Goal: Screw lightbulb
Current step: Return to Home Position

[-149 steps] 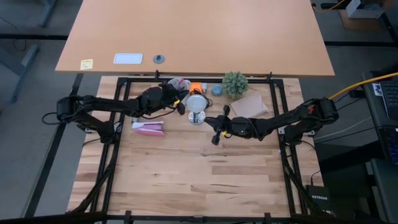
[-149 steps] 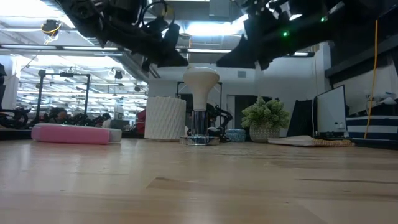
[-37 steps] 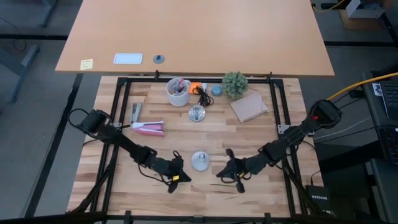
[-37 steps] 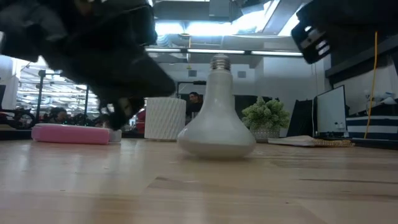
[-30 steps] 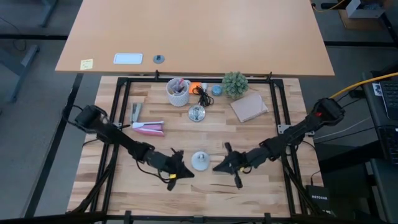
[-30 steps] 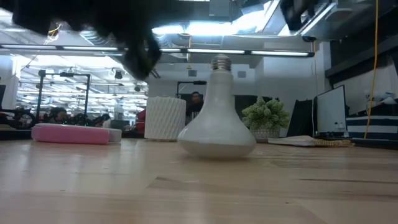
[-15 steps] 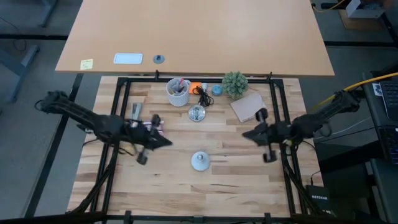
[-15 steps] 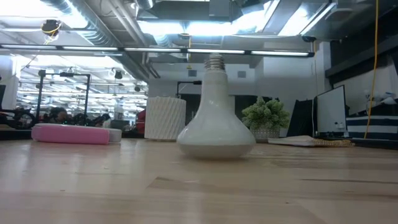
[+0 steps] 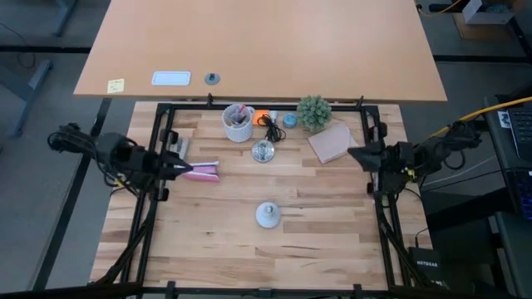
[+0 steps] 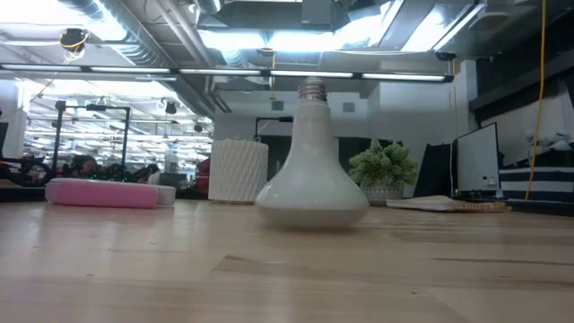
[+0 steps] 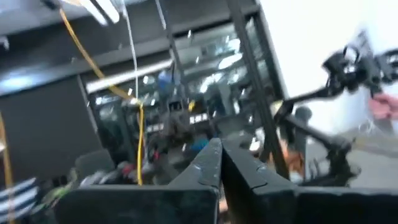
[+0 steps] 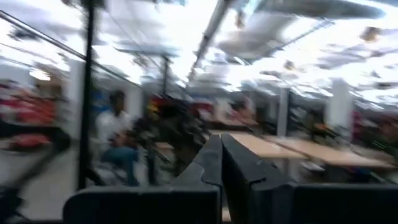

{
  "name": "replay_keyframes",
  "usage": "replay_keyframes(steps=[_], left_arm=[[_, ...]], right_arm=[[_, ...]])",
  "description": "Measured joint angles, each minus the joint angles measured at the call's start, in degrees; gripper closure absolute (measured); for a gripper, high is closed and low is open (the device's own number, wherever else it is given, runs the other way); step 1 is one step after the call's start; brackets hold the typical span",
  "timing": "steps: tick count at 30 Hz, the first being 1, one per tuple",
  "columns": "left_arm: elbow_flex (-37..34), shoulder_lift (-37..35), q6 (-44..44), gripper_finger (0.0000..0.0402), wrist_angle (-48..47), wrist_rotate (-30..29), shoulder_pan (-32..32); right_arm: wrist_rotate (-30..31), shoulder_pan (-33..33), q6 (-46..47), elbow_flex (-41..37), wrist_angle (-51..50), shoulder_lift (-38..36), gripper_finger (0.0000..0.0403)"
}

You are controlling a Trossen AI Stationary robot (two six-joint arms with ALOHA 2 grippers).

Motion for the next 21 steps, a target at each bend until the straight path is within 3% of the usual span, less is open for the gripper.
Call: replay_keyframes(steps=[5,7,13,21], left_arm=[[-0.2,-5.5,-5.8,0.0401,-14.8,-10.5,2.5],[-1.3,-7.4,-8.6,0.0401,-18.5,-13.4,4.3],[-7.9,-12.8,-12.8,0.0401,-19.8,-13.8,9.9],[-19.4,-19.3,-20.2,0.0401,-19.0,-13.7,15.6]], right_arm=[[10.5,0.0,0.0,-0.2,-11.4,-4.2,0.04],[12.1,0.0,0.5,-0.9,-15.8,-5.2,0.04],[11.9,-0.4,5.6,-5.9,-18.6,-6.3,0.04],[6.2,-6.6,17.2,-16.5,-13.7,-7.0,0.04]])
